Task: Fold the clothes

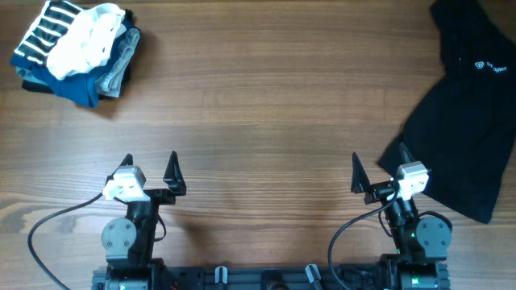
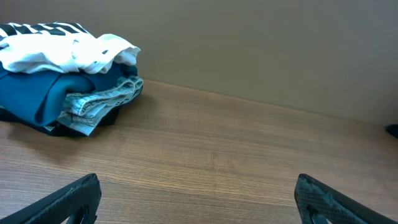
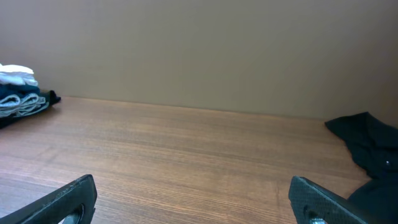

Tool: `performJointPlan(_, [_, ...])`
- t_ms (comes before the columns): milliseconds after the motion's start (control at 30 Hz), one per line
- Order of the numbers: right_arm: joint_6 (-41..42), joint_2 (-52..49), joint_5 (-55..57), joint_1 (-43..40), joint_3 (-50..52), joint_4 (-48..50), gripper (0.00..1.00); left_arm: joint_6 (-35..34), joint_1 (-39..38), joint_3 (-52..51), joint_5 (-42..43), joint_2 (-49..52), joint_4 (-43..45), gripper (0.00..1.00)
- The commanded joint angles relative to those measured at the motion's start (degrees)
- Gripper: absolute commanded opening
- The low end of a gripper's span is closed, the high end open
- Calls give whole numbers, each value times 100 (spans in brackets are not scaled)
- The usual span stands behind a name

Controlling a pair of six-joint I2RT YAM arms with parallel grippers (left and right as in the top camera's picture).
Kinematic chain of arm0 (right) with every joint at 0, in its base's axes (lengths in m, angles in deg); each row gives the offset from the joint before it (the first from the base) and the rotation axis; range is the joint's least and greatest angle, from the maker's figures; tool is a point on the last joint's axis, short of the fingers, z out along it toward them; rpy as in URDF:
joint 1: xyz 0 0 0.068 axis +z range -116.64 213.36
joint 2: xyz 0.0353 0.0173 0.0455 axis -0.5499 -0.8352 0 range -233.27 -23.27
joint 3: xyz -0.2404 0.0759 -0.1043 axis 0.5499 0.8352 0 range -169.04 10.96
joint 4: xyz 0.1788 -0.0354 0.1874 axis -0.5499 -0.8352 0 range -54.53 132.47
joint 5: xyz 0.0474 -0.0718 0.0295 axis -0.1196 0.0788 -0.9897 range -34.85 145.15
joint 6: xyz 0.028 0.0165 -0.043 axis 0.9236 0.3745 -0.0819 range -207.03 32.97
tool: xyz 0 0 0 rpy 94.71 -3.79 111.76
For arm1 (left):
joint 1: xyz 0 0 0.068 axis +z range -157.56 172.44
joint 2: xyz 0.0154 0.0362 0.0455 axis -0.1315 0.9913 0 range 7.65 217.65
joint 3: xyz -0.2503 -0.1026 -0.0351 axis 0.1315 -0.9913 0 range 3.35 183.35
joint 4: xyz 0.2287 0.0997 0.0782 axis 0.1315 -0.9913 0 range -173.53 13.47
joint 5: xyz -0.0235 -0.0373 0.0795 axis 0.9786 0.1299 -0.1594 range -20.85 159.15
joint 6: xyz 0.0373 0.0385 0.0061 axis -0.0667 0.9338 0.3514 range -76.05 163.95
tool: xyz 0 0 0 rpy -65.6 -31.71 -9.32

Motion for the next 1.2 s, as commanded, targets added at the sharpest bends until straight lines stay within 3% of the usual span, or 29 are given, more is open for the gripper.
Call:
performJointPlan(0, [76, 46, 55, 13, 9, 15, 100, -13, -33, -37, 46, -46, -17, 100])
performJointPlan(700, [66, 46, 319, 13, 9, 13, 100, -15, -33, -37, 50, -46, 37, 100])
performJointPlan(833, [103, 46, 289, 13, 9, 452, 100, -24, -33, -37, 105, -46, 160, 100])
performJointPlan(933, [107, 46, 732, 13, -2, 1080, 100, -382, -33, -31, 984, -46, 634, 100])
performJointPlan(1033, [105, -63, 833, 7, -280, 1279, 100, -374, -33, -13, 1141, -33, 588, 100])
performJointPlan(1167, [59, -946, 828, 7, -1099, 1274, 100, -284, -33, 479, 813, 452, 385, 100])
